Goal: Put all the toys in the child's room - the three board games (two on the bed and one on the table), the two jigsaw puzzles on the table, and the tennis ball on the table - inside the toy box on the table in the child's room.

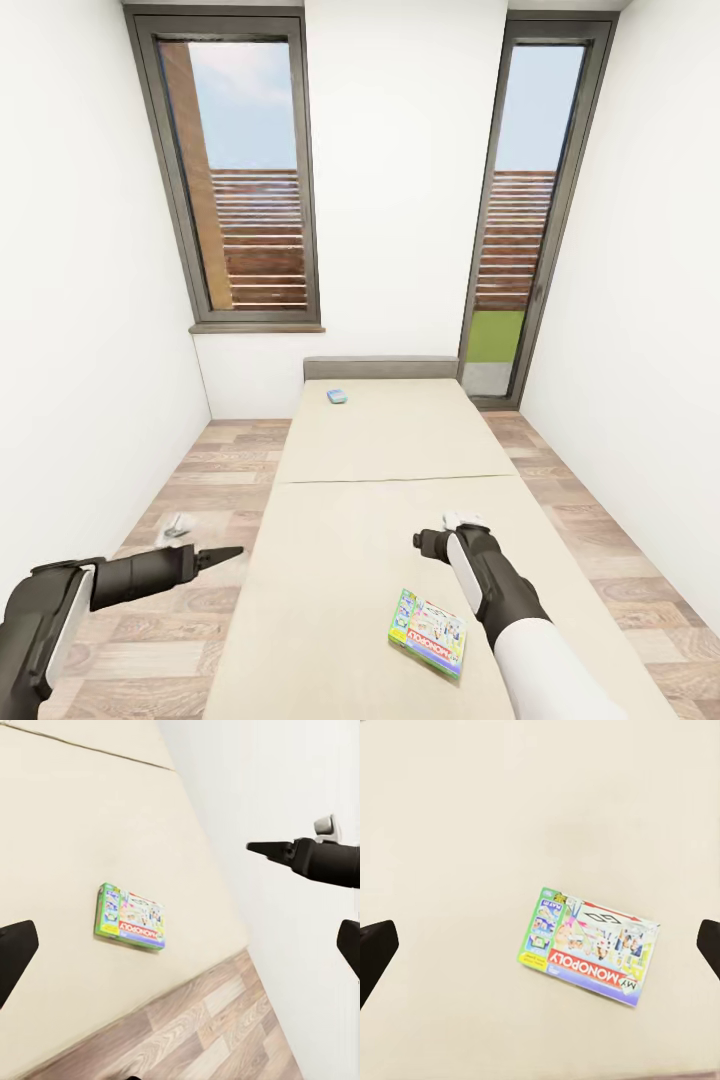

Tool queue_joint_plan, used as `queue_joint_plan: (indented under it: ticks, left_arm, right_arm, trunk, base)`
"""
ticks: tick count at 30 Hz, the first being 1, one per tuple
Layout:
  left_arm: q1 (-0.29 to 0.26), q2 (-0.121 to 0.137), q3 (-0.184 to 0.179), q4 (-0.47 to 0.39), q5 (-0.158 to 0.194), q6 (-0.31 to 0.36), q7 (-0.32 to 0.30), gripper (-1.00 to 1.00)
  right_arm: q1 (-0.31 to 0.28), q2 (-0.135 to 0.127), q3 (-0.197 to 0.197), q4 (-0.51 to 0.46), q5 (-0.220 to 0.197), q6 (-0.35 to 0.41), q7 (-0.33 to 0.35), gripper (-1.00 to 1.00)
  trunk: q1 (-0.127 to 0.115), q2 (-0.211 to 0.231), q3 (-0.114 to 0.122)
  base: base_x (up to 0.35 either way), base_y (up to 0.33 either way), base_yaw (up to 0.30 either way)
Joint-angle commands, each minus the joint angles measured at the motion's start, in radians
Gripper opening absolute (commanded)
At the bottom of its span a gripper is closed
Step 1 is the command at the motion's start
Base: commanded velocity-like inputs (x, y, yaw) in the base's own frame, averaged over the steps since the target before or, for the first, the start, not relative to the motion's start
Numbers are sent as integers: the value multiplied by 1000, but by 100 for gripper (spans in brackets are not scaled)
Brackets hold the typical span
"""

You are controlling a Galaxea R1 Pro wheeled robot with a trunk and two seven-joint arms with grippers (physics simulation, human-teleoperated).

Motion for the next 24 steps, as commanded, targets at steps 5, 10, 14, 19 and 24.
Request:
queue_joint_plan:
  ticks: [5, 10, 14, 19, 24]
  left_arm:
    - [-2, 3, 7, -4, 2, 11, -22, 100]
    - [-2, 4, 8, -5, 2, 11, -28, 100]
    - [-3, 12, 9, -5, 3, 11, -31, 100]
    - [-3, 20, 10, -5, 4, 11, -40, 100]
    - [-3, 32, 10, -5, 3, 11, -105, 100]
  right_arm:
    - [-1, -1, -2, -2, -7, 8, -5, 100]
    - [-1, -2, -2, -1, -7, 8, -6, 100]
    - [-1, 0, -2, 0, -7, 9, -7, 100]
    - [-1, 1, -2, 0, -7, 10, -6, 100]
    - [-1, 2, -2, 0, -7, 9, -6, 100]
  trunk:
    - [1, -2, -2]
    - [1, -2, -2]
    - [1, -2, -2]
    - [1, -2, -3]
    - [1, -2, -7]
  base:
    - [0, 0, 0]
    - [0, 0, 0]
    - [0, 0, 0]
    - [0, 0, 0]
    - [0, 0, 0]
